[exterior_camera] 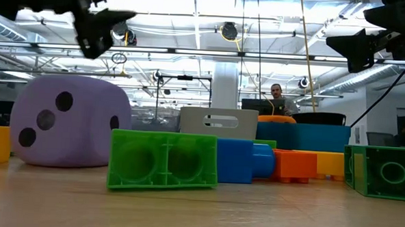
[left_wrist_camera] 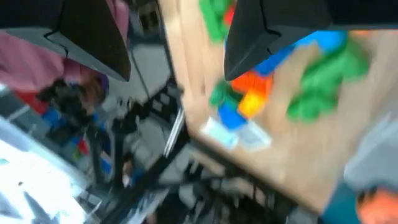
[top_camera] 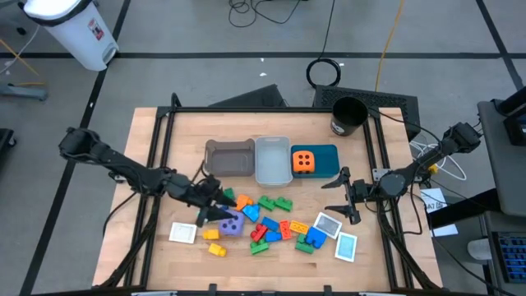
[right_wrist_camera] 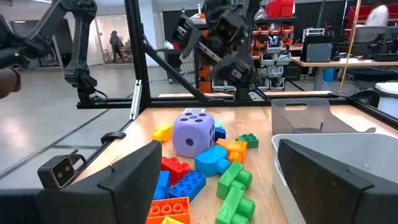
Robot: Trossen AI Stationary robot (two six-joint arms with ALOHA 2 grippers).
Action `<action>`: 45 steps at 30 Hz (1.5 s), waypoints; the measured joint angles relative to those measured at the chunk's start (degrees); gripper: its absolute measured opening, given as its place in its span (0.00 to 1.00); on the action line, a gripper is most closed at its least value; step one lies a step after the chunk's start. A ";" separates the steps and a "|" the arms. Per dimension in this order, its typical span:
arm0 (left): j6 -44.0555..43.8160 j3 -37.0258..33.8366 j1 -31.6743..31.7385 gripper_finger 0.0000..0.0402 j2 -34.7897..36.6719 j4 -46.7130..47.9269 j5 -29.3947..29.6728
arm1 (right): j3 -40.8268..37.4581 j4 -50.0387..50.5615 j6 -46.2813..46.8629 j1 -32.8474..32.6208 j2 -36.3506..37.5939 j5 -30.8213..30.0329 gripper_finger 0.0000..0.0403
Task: Pick & Place Toys
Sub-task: Put the purple die into the blue bin
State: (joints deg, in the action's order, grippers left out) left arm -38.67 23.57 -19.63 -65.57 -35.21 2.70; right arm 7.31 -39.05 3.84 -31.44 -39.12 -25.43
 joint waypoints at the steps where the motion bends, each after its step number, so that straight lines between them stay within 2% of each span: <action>1: 0.26 0.03 0.49 0.67 -1.20 -2.50 0.58 | 0.00 0.00 0.00 0.00 -0.01 0.00 0.77; 4: -2.35 2.01 1.99 0.67 -4.08 -3.61 -0.40 | 0.00 0.02 0.00 0.00 0.01 0.00 0.77; 7: -4.25 7.17 2.57 0.67 -7.14 1.04 -4.47 | 0.00 0.02 -0.02 0.00 -0.01 0.00 0.77; 13: 3.66 20.38 2.64 0.67 -13.91 14.46 -8.03 | 0.00 0.08 0.06 0.00 -0.01 0.00 0.77; 16: 6.85 26.01 2.64 0.69 -16.74 25.05 -7.87 | 0.00 0.21 1.16 0.00 0.00 0.03 0.77; 19: 8.50 32.06 2.68 0.73 -18.31 39.00 -4.36 | 0.00 0.31 1.46 0.00 0.00 0.17 0.77; 22: 7.56 38.10 2.68 0.78 -19.36 53.23 0.79 | 0.00 0.33 1.46 0.00 0.00 0.17 0.77; 26: 2.62 43.46 2.29 0.85 -20.43 68.12 0.04 | 0.00 0.53 1.49 0.00 0.01 0.17 0.77; 30: -9.54 43.75 1.69 0.88 -20.43 76.69 -4.53 | 0.00 0.81 1.93 0.00 -0.01 0.20 0.77; 35: -27.67 39.67 -3.69 0.86 -20.47 82.25 -2.47 | 0.00 1.11 2.78 0.00 -0.01 0.22 0.77; 39: -35.80 36.57 -7.05 0.83 -19.88 76.65 0.54 | 0.00 1.67 2.60 0.00 -0.04 0.22 0.77; 45: -41.29 31.86 -8.99 0.77 -19.83 67.70 4.42 | 0.00 1.68 2.58 -0.09 -0.04 0.24 0.77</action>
State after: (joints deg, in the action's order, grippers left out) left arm -79.96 55.43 -28.63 -85.40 32.49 7.11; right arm 7.31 -37.37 6.42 -31.53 -39.16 -25.19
